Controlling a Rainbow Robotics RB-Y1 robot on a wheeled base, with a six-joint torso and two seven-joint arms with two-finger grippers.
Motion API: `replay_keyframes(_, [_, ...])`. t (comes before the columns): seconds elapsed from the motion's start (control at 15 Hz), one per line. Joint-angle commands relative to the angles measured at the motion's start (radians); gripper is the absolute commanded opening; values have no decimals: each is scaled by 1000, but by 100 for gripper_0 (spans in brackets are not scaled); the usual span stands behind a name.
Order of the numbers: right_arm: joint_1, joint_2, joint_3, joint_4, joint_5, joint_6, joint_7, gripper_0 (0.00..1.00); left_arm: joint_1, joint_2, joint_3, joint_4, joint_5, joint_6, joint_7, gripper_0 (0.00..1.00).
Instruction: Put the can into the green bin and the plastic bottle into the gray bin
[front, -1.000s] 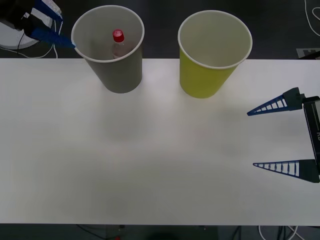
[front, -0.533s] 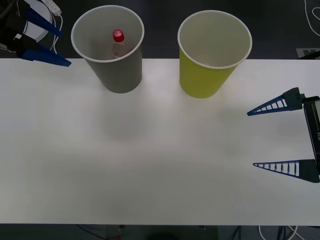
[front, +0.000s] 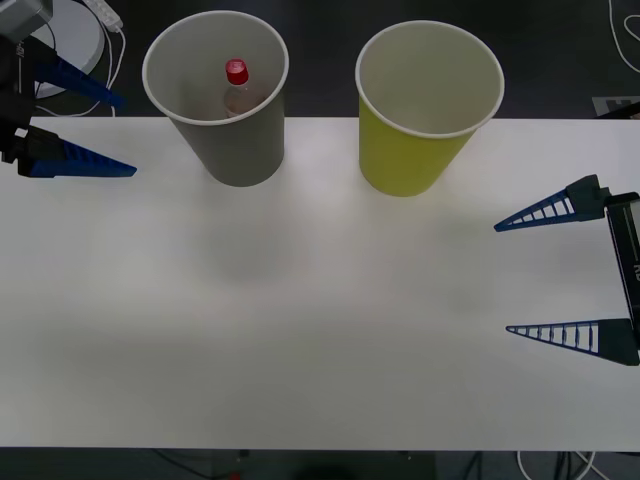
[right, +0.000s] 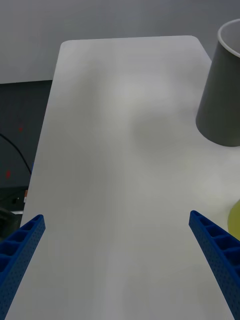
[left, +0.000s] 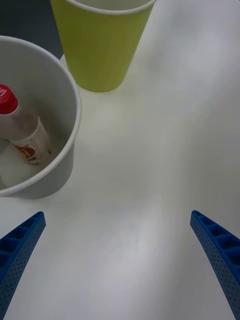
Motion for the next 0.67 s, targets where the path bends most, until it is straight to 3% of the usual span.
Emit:
replay_keyframes(0.07, [0, 0, 0, 0, 0, 0, 0, 100, 167, -3, 139, -50, 12, -2, -85, 100])
replay_keyframes(0.33, [0, 0, 0, 0, 0, 0, 0, 100, 398, -16, 318, -110, 48, -2, -226, 100])
replay_keyframes(0.67, [0, 0, 0, 0, 0, 0, 0, 100, 605, -69, 462, -150, 84, -2, -382, 100])
